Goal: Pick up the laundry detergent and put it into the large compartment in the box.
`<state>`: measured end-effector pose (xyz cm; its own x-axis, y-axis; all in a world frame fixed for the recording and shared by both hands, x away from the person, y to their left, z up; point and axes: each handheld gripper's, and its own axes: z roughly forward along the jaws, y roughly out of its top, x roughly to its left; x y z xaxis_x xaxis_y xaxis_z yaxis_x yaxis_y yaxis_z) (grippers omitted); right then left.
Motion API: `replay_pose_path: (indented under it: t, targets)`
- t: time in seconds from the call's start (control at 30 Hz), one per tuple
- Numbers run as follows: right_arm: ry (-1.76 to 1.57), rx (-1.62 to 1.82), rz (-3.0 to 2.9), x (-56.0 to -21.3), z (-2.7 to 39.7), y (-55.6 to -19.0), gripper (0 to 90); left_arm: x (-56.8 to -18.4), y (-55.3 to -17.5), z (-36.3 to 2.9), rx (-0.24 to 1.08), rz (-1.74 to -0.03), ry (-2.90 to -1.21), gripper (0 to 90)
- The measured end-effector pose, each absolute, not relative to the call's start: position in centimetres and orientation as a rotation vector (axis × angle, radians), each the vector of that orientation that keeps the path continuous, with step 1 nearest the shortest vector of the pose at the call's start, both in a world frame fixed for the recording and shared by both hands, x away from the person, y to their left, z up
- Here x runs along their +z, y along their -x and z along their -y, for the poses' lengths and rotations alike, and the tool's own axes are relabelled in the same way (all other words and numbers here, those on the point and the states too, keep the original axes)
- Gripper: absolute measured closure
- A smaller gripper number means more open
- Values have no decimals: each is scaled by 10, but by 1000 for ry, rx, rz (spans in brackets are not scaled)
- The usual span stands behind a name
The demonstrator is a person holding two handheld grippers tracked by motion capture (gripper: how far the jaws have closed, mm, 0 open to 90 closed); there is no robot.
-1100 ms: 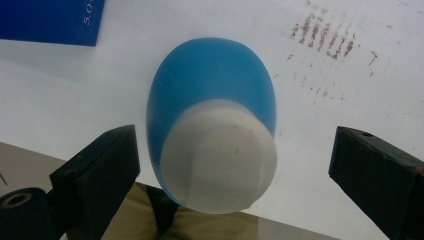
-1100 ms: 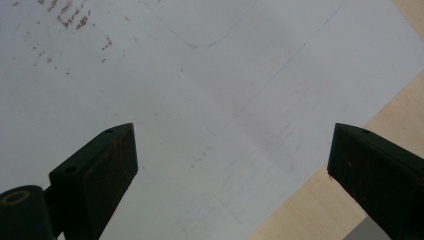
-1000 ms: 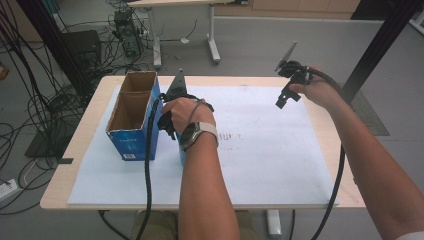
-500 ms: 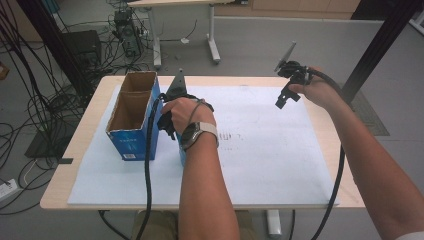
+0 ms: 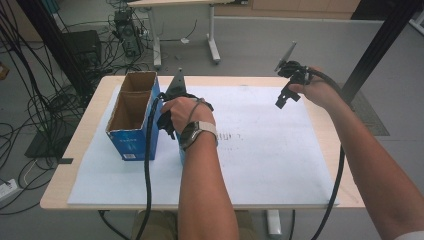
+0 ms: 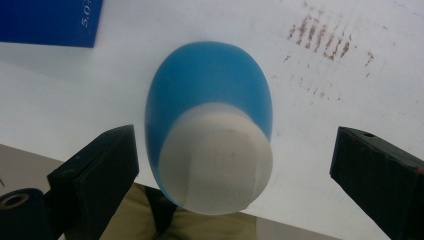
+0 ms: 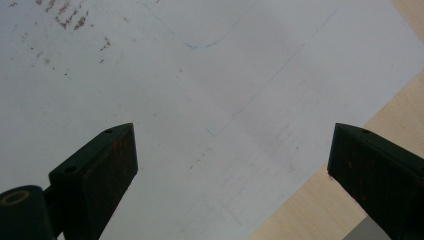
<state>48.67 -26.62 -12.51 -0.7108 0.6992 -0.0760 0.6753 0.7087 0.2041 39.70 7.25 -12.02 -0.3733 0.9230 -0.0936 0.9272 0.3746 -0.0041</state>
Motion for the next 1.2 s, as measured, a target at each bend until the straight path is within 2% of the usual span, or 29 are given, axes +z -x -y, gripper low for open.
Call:
replay_pose_path:
  t: [1.2]
  targets:
    - [-1111,252,-2778,-127,268,-487,59,-119,-394,-74,-49,-2546,-1686,60]
